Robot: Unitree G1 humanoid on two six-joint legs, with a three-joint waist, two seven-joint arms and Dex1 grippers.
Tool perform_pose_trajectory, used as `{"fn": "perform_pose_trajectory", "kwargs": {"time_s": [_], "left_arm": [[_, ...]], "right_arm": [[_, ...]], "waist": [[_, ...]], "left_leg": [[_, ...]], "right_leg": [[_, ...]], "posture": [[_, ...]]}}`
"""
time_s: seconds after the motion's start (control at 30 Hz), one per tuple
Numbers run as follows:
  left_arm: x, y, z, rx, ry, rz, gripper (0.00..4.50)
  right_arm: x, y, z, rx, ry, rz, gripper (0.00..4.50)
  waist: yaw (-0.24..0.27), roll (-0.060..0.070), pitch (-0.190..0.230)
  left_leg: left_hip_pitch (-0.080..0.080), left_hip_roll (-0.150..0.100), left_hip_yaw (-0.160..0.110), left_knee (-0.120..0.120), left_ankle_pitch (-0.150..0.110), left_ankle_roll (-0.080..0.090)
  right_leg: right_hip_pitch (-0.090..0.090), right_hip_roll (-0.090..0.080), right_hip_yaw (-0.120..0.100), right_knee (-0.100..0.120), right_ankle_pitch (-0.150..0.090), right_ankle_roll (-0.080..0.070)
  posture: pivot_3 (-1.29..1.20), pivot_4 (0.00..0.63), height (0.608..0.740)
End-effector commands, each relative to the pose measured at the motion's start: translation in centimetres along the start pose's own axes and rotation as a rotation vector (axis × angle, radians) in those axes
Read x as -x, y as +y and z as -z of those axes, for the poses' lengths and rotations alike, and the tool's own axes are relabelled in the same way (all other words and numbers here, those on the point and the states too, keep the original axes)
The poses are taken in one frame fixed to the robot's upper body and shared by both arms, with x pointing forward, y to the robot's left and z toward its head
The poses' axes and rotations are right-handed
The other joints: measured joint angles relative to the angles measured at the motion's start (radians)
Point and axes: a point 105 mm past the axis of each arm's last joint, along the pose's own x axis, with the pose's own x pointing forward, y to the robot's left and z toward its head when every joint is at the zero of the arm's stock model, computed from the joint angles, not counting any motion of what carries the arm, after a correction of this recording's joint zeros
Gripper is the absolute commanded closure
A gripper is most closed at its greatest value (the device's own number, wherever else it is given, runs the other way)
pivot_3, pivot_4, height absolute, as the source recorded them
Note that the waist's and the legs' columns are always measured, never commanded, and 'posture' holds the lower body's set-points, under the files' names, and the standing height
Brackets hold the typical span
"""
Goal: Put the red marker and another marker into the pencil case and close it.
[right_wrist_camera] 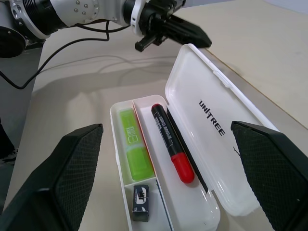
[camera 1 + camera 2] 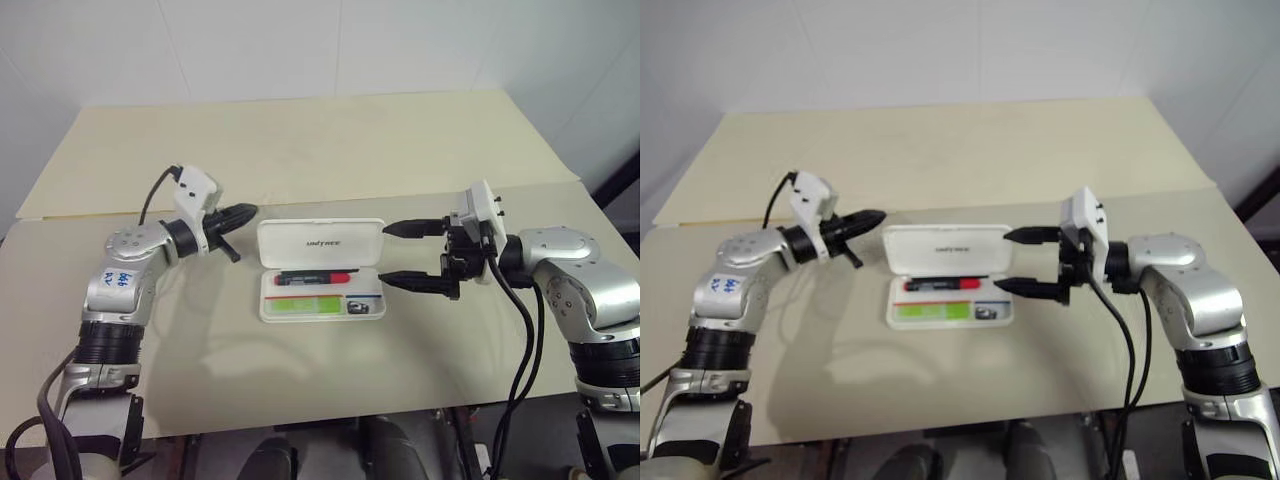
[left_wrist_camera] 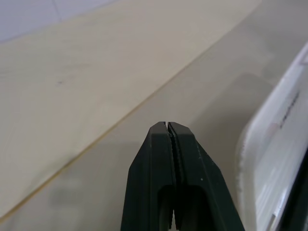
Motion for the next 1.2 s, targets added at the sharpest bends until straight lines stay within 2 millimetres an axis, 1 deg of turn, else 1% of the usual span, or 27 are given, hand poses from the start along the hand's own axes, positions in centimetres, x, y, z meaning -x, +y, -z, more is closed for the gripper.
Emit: {"fn": "perform_pose_trajectory", "kwargs": {"time_s": [0.03, 0.23, 0.43, 0.63, 0.77, 0.93, 1.2], "left_arm": [[0.0, -0.4, -1.2, -0.032, -0.03, 0.062, 4.48], [0.5, -1.9, -2.1, -0.021, -0.078, 0.183, 4.48], [1.1, -2.6, -1.2, -0.041, -0.028, 0.254, 4.48], [1.3, -4.3, -0.6, -0.103, 0.016, 0.366, 4.48], [1.2, -4.8, -0.4, -0.124, 0.022, 0.396, 4.48], [1.0, -6.5, -0.2, -0.175, 0.042, 0.495, 4.48], [1.7, -7.6, 0.0, -0.196, 0.102, 0.623, 4.48]], "right_arm": [[0.2, 0.2, -1.2, 0.051, -0.037, 0.007, 0.0], [0.0, 0.1, -1.2, 0.054, -0.04, 0.014, 0.0], [-0.2, 0.0, -1.2, 0.057, -0.05, 0.017, 0.0], [-0.3, 0.0, -1.4, 0.064, -0.059, 0.021, 0.0], [-0.3, -0.1, -1.4, 0.065, -0.061, 0.023, 0.0], [-0.2, 0.0, -1.4, 0.061, -0.063, 0.029, 0.0], [-0.2, 0.0, -1.3, 0.056, -0.065, 0.038, 0.0]], "waist": [[0.0, 0.0, 0.0], [0.0, 0.0, 0.0], [0.0, 0.0, 0.0], [0.001, 0.0, 0.0], [0.001, 0.0, 0.0], [0.001, 0.0, 0.0], [0.0, 0.0, 0.0]], "left_leg": [[0.0, 0.0, 0.0, 0.0, 0.0, 0.0], [0.0, 0.0, 0.0, 0.0, 0.0, 0.0], [0.0, 0.0, 0.0, 0.0, 0.0, 0.0], [0.0, 0.0, 0.0, 0.0, 0.0, 0.0], [0.0, 0.0, 0.0, 0.0, 0.0, 0.0], [0.0, 0.0, 0.001, 0.0, 0.0, 0.0], [0.0, 0.0, 0.001, 0.0, 0.0, 0.0]], "right_leg": [[0.0, 0.0, 0.0, 0.0, 0.0, 0.0], [0.0, 0.0, 0.0, 0.0, 0.0, 0.0], [0.0, 0.0, 0.0, 0.0, 0.0, 0.0], [0.0, 0.0, 0.0, 0.0, 0.0, 0.0], [0.0, 0.0, 0.0, 0.0, 0.0, 0.0], [0.0, 0.0, 0.0, 0.0, 0.0, 0.0], [0.0, 0.0, 0.0, 0.0, 0.0, 0.0]], "posture": [[0.0, 0.15, 0.74], [0.0, 0.15, 0.74], [0.0, 0.15, 0.74], [0.0, 0.15, 0.74], [0.0, 0.15, 0.74], [0.0, 0.15, 0.74], [0.0, 0.15, 0.74]]}}
